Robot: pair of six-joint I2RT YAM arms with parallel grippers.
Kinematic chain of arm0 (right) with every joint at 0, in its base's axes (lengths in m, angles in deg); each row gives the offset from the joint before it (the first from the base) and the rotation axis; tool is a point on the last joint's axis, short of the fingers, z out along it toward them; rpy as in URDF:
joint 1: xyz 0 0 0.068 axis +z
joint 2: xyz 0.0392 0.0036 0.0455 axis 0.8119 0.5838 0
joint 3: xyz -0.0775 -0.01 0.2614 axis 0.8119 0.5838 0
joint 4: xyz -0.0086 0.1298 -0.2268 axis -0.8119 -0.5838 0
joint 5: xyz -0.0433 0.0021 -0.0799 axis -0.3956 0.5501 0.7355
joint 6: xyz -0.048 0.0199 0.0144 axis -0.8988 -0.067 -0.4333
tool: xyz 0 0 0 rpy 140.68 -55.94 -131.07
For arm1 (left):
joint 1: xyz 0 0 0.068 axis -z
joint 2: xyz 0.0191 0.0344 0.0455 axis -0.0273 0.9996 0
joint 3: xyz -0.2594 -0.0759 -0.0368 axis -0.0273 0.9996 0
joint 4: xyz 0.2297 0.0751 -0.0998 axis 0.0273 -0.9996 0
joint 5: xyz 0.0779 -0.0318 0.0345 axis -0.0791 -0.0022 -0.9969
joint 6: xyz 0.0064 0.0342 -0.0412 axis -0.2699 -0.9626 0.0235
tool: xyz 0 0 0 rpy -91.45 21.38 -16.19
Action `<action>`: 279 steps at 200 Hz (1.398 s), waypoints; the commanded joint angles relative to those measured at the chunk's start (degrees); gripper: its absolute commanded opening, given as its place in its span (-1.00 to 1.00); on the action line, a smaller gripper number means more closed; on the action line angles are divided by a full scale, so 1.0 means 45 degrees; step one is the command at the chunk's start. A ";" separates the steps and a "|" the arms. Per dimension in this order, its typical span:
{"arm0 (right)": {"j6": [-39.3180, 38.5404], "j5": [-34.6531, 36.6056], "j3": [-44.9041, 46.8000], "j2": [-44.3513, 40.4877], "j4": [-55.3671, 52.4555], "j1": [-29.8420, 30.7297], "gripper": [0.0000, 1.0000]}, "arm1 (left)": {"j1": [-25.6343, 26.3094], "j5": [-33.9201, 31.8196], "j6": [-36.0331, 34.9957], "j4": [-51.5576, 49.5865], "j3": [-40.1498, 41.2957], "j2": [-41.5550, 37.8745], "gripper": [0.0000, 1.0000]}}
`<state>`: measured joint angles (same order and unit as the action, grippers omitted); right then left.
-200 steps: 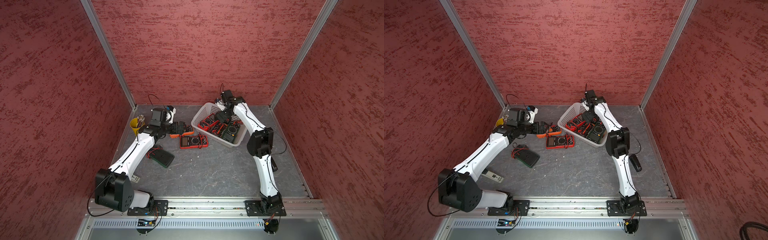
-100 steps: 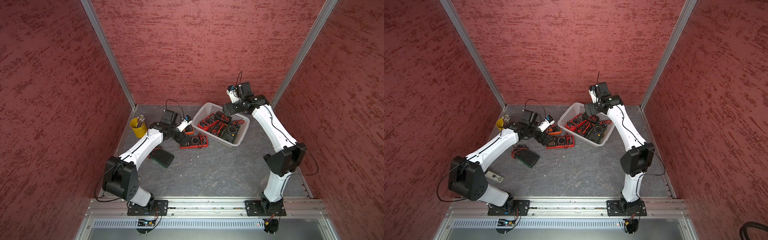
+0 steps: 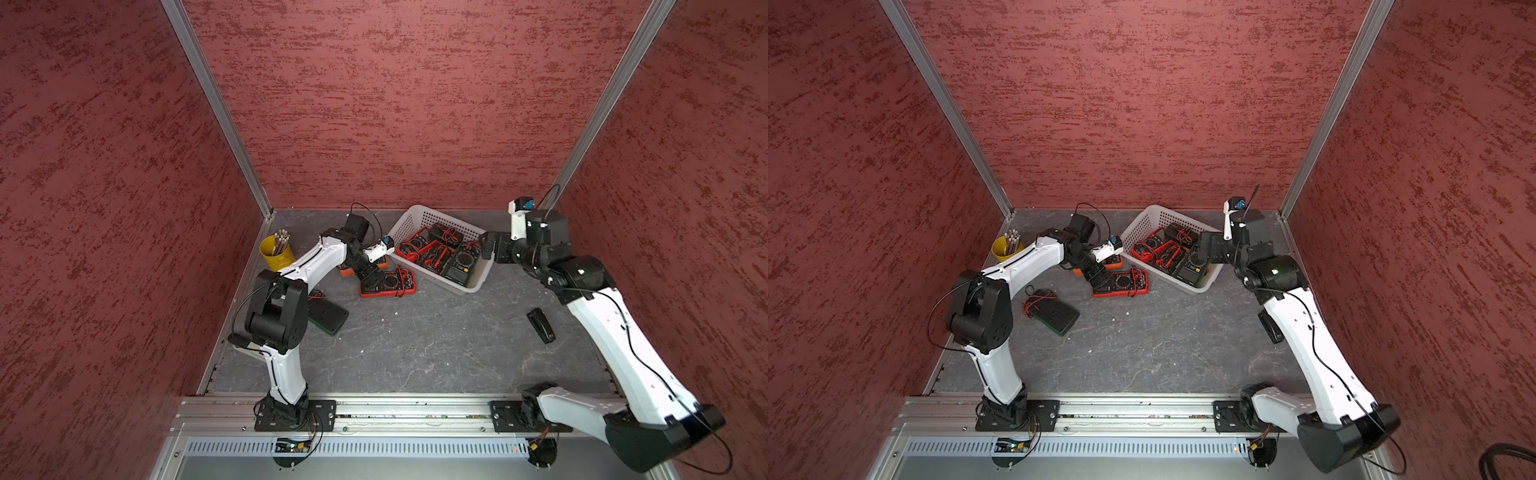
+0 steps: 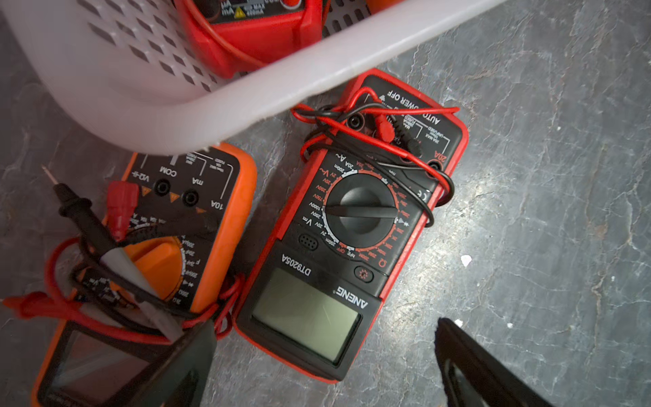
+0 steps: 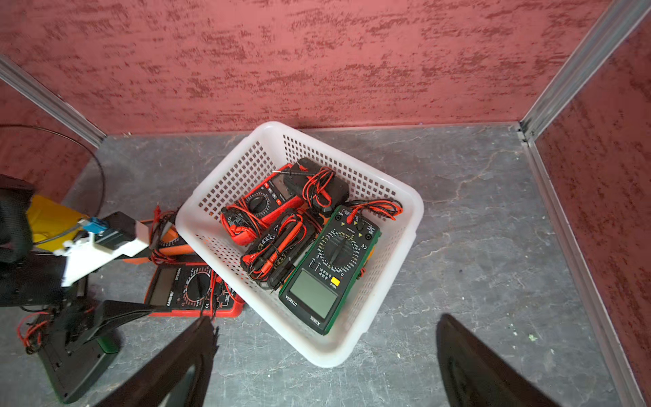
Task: Put the multimeter into the basket
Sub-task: Pick up the multimeter from the center of the board.
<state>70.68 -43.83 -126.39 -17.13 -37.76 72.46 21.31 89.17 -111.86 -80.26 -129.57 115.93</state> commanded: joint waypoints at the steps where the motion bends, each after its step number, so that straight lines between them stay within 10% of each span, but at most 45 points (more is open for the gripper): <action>1: 0.0570 0.0539 0.0285 -0.0536 -0.0259 -0.0005 0.98 | 0.0084 -0.0068 -0.0503 -0.0428 -0.0355 0.0518 0.99; 279: 0.1316 0.1263 0.2268 -0.3440 -0.1414 -0.0008 0.98 | 0.1368 -0.0664 -0.0006 -0.1138 0.1089 0.1145 0.99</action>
<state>76.12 -39.24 -117.19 -31.46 -43.73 72.46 27.15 84.51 -113.39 -83.10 -125.92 122.64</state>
